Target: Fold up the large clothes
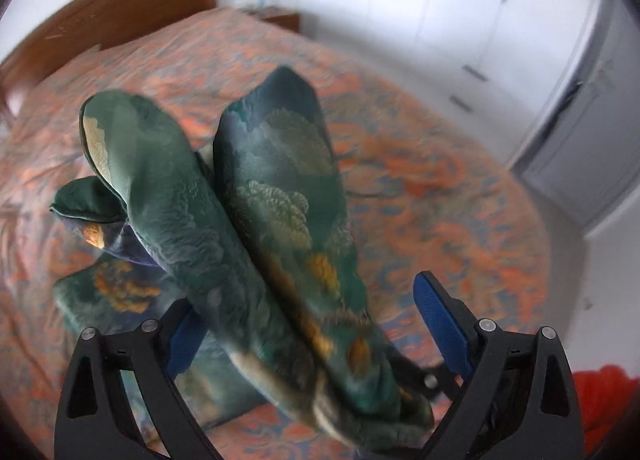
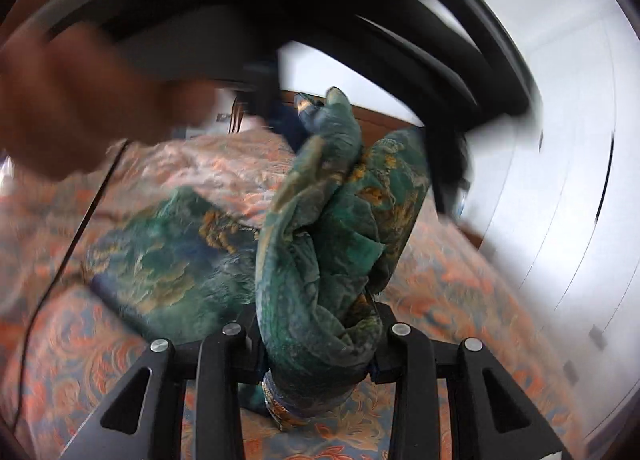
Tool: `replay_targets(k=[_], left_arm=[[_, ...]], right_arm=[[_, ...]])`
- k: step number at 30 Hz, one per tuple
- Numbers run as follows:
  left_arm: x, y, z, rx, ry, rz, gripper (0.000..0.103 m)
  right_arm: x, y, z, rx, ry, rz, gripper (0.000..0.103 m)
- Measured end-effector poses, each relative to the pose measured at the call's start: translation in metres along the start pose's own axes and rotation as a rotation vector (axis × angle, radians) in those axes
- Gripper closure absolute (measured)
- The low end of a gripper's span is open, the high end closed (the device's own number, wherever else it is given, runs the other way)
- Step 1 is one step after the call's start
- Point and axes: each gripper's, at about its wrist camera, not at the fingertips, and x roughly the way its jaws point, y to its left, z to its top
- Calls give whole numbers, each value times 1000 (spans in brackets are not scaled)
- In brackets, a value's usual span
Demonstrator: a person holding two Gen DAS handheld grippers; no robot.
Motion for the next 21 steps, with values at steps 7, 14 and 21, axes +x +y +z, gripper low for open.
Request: replay_targets(k=[7, 14, 21], left_arm=[[16, 27, -19, -91, 39, 115, 70], [-15, 69, -27, -144, -11, 43, 76], [-36, 161, -66, -252, -28, 120, 75]], right_arm=[[0, 45, -3, -193, 2, -65, 68], [-16, 32, -6, -24, 16, 82, 34], [-59, -6, -38, 261, 24, 320, 33]])
